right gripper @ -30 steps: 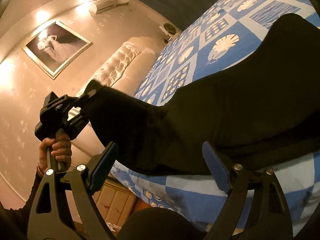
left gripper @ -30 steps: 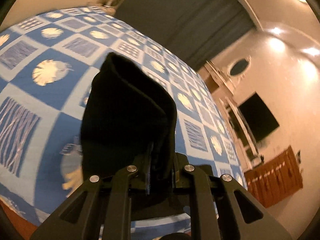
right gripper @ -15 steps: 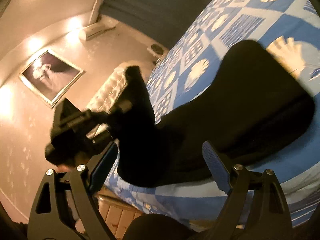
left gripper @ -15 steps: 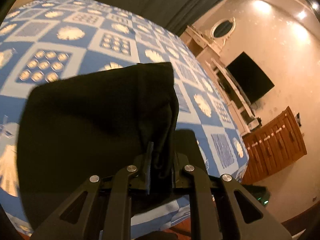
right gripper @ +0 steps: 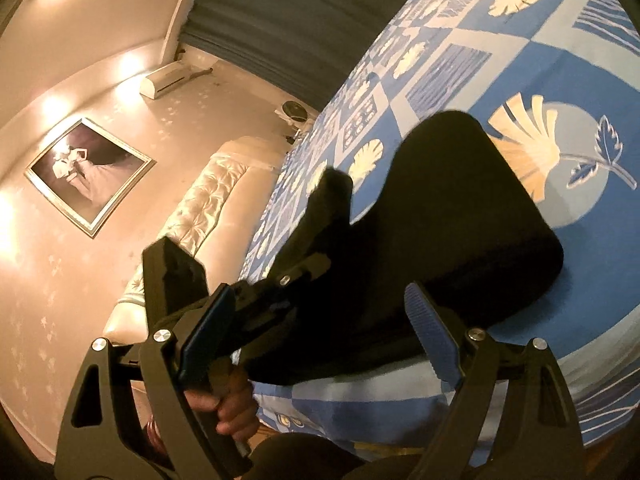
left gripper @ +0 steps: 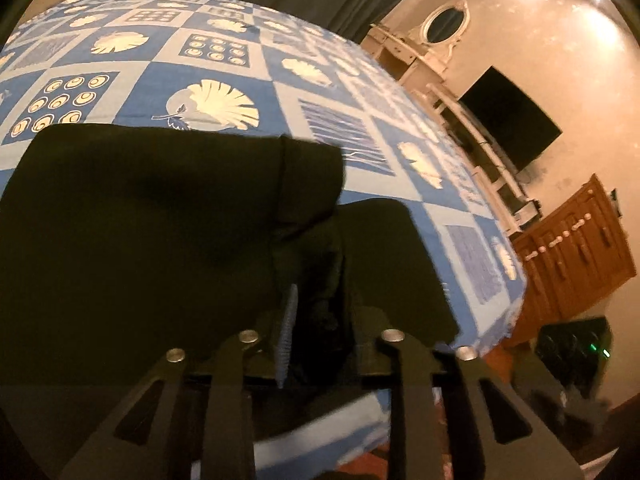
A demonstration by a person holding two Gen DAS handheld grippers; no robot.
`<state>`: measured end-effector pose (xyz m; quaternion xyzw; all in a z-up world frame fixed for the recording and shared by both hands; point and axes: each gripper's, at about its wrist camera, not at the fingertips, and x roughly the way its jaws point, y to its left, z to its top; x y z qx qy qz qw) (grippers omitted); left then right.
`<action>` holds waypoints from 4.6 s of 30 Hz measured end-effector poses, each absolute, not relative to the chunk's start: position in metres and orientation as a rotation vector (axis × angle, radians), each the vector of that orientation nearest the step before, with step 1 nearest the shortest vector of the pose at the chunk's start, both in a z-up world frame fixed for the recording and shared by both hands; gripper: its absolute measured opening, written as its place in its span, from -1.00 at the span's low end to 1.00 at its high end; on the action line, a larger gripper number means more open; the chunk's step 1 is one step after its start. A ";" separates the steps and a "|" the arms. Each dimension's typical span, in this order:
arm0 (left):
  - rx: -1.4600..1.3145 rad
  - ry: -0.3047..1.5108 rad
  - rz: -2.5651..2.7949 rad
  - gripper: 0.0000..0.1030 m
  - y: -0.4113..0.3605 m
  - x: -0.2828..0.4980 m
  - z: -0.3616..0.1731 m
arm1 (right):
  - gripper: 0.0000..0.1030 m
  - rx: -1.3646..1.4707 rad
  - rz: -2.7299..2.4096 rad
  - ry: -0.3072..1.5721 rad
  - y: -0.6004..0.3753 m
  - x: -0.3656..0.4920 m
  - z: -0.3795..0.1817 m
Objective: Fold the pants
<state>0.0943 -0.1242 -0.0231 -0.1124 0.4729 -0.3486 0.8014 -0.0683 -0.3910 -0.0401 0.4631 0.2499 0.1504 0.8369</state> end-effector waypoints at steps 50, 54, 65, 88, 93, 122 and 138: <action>-0.666 1.017 -0.242 0.65 0.068 0.118 -0.046 | -0.70 0.937 0.402 1.140 -0.348 0.071 -0.075; -0.674 1.022 -0.241 0.65 0.069 0.118 -0.047 | -0.74 0.872 0.453 1.088 -0.343 0.069 -0.042; -0.663 1.032 -0.269 0.65 0.063 0.118 -0.046 | -0.77 0.793 0.400 0.988 -0.410 0.040 0.011; -0.486 1.154 -0.375 0.65 0.020 0.123 -0.066 | -0.79 0.911 0.284 1.040 -0.473 0.021 -0.064; -0.508 1.141 -0.374 0.65 0.026 0.121 -0.062 | 0.15 1.013 0.307 0.943 -0.491 0.009 -0.052; -0.433 1.197 -0.586 0.65 -0.010 0.107 -0.065 | 0.78 1.050 0.409 1.083 -0.477 0.018 -0.085; -0.477 1.197 -0.599 0.65 -0.019 0.109 -0.070 | 0.73 0.901 0.392 1.118 -0.449 0.024 -0.077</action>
